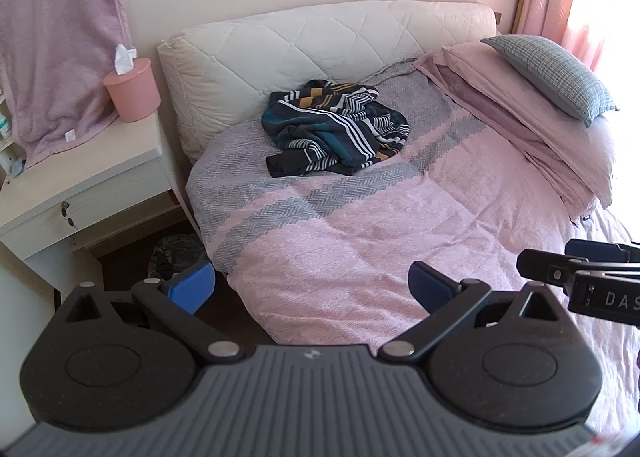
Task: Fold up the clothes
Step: 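Move both open grippers toward the crumpled striped sweater on the bed, then close both grippers on the striped sweater fabric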
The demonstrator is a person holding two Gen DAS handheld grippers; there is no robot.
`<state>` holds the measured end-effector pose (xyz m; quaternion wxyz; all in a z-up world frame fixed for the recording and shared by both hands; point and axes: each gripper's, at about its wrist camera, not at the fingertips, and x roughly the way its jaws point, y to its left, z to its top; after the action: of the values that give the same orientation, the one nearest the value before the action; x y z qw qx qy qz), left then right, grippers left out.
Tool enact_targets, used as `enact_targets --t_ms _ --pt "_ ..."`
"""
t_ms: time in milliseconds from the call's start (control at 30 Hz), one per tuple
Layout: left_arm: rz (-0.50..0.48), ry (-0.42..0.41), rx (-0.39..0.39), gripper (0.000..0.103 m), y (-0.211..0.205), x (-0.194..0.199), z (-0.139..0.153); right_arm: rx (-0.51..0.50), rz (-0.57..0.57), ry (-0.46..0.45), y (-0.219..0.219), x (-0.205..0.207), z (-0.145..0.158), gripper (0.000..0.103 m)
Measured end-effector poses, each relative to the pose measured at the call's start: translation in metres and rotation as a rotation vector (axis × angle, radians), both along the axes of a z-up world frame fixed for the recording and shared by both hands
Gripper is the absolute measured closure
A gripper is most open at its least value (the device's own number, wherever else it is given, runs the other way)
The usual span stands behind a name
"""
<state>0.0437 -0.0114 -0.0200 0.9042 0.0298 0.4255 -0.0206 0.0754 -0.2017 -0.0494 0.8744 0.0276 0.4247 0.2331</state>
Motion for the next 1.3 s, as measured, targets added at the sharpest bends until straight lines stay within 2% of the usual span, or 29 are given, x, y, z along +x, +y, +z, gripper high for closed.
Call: enact_targets --t_ms 267,433,567,667,800,967,1100,1233,1267,1300 --pt "-0.054 0.084 -0.014 0.001 0.003 0.051 -0.025 0.001 -0.046 0.057 0.004 0.037 -0.022 0.035" --pt "-0.090 0.142 -0.013 0.001 0.013 0.105 -0.050 0.009 -0.112 0.152 0.013 0.085 -0.048 0.035" --pt "-0.114 0.212 -0.029 0.001 0.024 0.168 -0.076 -0.001 -0.172 0.218 0.024 0.133 -0.075 0.035" --pt "-0.134 0.254 -0.029 0.001 0.033 0.221 -0.096 -0.025 -0.214 0.232 0.040 0.173 -0.094 0.035" --pt "-0.166 0.287 -0.017 0.001 0.047 0.293 -0.122 -0.002 -0.274 0.249 0.064 0.233 -0.116 0.035" --pt "-0.164 0.248 0.007 0.001 0.065 0.388 -0.151 0.039 -0.313 0.220 0.097 0.315 -0.144 0.035" --pt "-0.130 0.233 -0.012 0.001 0.081 0.460 -0.181 0.067 -0.334 0.180 0.121 0.377 -0.170 0.035" --pt "-0.110 0.219 -0.017 0.001 0.091 0.524 -0.214 0.037 -0.348 0.159 0.145 0.437 -0.202 0.035" --pt "-0.062 0.219 -0.017 0.001 0.093 0.540 -0.223 0.033 -0.344 0.149 0.149 0.448 -0.209 0.035" --pt "-0.059 0.215 -0.022 0.001 0.095 0.553 -0.231 0.032 -0.340 0.138 0.154 0.458 -0.215 0.035"
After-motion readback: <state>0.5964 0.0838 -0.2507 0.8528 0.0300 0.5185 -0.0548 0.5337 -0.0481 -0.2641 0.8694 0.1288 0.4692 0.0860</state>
